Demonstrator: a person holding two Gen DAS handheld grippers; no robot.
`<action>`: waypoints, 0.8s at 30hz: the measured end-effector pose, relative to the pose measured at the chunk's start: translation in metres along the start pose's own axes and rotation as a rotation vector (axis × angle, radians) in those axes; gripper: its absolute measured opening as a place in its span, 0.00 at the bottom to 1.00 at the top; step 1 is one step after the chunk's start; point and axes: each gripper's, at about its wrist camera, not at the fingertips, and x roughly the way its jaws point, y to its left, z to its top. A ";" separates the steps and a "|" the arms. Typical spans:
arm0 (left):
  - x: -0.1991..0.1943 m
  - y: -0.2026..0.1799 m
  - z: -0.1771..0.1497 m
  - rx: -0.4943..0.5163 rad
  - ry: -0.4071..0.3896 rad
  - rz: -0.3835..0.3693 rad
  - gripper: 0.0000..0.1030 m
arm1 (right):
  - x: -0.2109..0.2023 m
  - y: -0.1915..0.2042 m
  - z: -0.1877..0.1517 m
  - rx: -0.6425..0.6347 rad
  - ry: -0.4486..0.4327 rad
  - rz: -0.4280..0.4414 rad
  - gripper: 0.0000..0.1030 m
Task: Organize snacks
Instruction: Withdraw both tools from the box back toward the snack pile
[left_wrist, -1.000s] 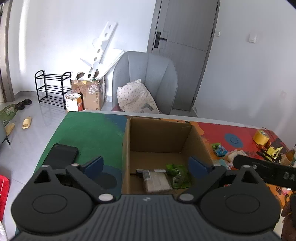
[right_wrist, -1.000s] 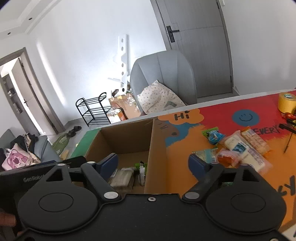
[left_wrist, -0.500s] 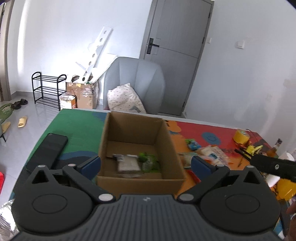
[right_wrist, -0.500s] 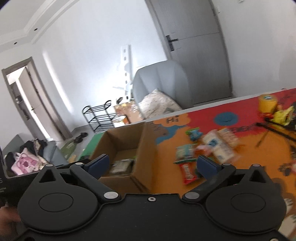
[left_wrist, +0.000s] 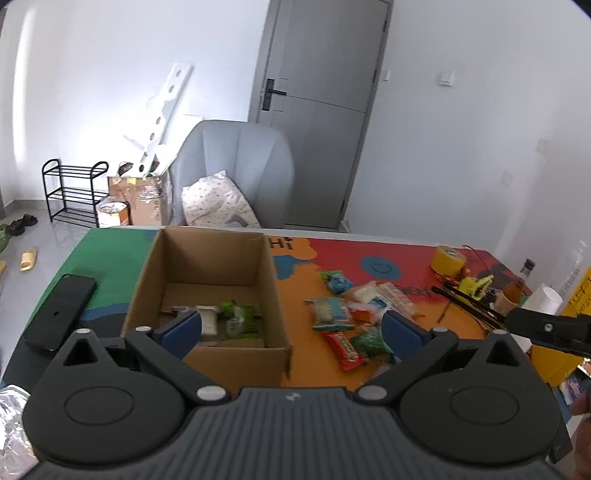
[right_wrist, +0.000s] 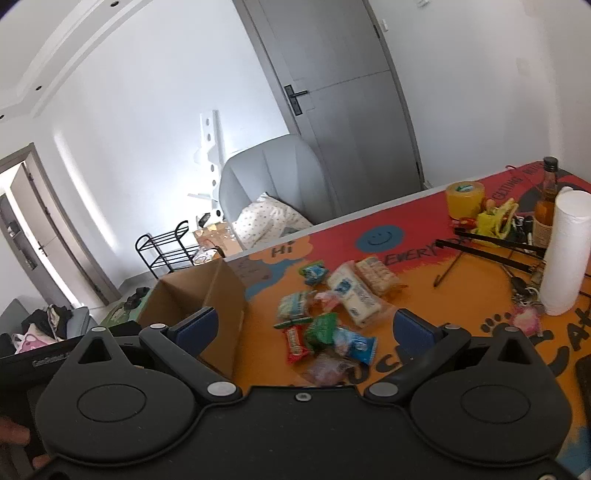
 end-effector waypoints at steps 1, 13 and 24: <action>0.000 -0.003 -0.001 0.007 0.001 -0.003 1.00 | 0.001 -0.004 0.000 0.003 0.000 -0.003 1.00; 0.022 -0.040 -0.023 0.022 0.044 -0.052 1.00 | 0.009 -0.028 -0.009 -0.025 0.028 -0.015 1.00; 0.057 -0.063 -0.036 0.005 0.093 -0.104 0.97 | 0.029 -0.051 -0.014 -0.006 0.085 0.013 0.83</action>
